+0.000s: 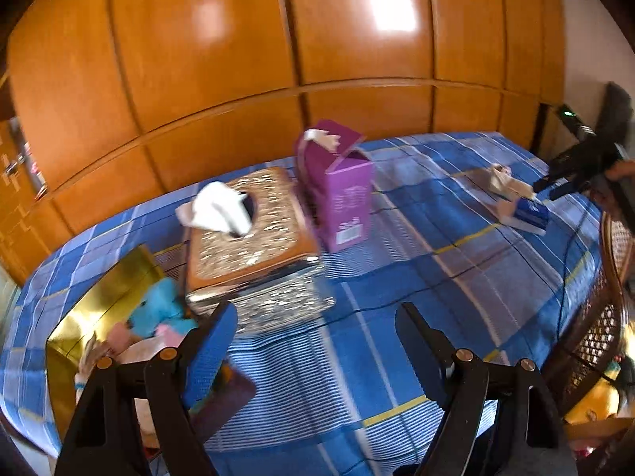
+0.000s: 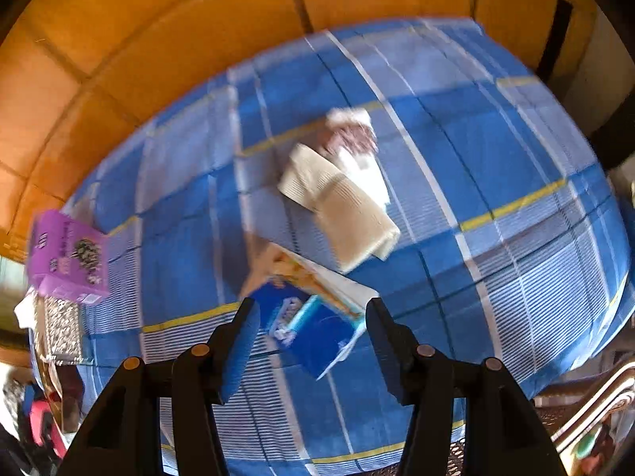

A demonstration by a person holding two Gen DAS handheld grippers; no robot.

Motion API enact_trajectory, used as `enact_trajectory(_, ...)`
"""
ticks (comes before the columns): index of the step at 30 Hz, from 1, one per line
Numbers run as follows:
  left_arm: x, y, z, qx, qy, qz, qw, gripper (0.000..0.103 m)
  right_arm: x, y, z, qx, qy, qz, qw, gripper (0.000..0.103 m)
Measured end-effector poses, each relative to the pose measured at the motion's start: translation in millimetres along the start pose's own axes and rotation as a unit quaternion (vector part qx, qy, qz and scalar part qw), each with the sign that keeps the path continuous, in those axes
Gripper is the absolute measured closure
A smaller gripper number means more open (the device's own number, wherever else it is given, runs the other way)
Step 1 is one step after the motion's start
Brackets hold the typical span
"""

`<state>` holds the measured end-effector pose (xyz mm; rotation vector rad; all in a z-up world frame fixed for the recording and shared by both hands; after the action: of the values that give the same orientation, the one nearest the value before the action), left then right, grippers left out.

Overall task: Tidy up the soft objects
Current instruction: 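Move both tools away from the tray back over the remaining pile, then grasp the blue box with the left tool while the right tool approaches the white foam block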

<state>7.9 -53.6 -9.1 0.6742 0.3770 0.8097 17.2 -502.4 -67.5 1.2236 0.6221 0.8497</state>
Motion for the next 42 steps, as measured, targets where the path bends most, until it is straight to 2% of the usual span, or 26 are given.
enact_trajectory(3,-9,-7,4,0.007,-0.014,-0.006,0.9999,0.021,5,-11,2,0.015,0.0,0.0,1.0,0.047)
enact_trajectory(4,-10,-8,4,0.009,-0.015,-0.007,0.9998,0.021,11,-13,0,0.024,0.006,0.017,1.0,0.045)
enact_trajectory(6,-13,-11,6,0.014,-0.018,-0.011,0.9997,0.021,29,-11,-7,0.046,0.023,0.085,0.995,0.044)
enact_trajectory(8,-17,-17,9,0.019,-0.02,-0.015,0.9995,0.021,50,-2,-16,0.048,0.049,0.156,0.985,0.044)
enact_trajectory(10,-21,-23,13,0.026,-0.021,-0.023,0.9992,0.021,64,8,-21,0.036,0.063,0.181,0.981,0.044)
enact_trajectory(11,-25,-28,16,0.029,-0.024,-0.027,0.9989,0.021,67,10,-21,0.03,0.067,0.177,0.981,0.044)
enact_trajectory(17,-46,-52,33,0.044,-0.04,-0.052,0.9969,0.021,56,2,-11,0.0,0.079,0.078,0.994,0.044)
enact_trajectory(22,-68,-83,45,0.073,-0.043,-0.08,0.9932,0.021,35,1,0,-0.014,0.122,0.01,0.992,0.044)
enact_trajectory(25,-81,-101,52,0.087,-0.04,-0.095,0.9909,0.021,30,-5,4,-0.014,0.172,-0.029,0.985,0.044)
enact_trajectory(28,-91,-116,59,0.098,-0.029,-0.108,0.9889,0.021,37,-23,8,0.004,0.213,-0.05,0.976,0.036)
enact_trajectory(34,-98,-138,63,0.125,-0.005,-0.125,0.9843,0.021,48,-39,4,0.036,0.281,-0.034,0.958,0.029)
enact_trajectory(38,-105,-153,69,0.139,0.011,-0.138,0.9806,0.021,56,-54,-3,0.045,0.327,-0.072,0.941,0.028)
enact_trajectory(40,-109,-161,73,0.145,0.019,-0.147,0.9783,0.021,58,-61,-7,0.039,0.344,-0.105,0.932,0.032)
enact_trajectory(41,-112,-165,76,0.148,0.024,-0.15,0.9773,0.021,59,-62,-8,0.033,0.351,-0.116,0.929,0.042)
enact_trajectory(42,-114,-169,78,0.15,0.028,-0.152,0.9764,0.021,58,-59,-8,0.027,0.353,-0.114,0.928,0.046)
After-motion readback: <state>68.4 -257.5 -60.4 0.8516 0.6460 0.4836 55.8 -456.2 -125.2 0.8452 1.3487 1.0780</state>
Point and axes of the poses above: each gripper's, at about its wrist camera, not at the fingertips, and y roughly against the way its jaws point, x to its left, z to its top, the point moved 2 cm from there along -y, roughly the way its jaws point, and after that the axes turned 12 degrees about -z, right-handed, at the moved point
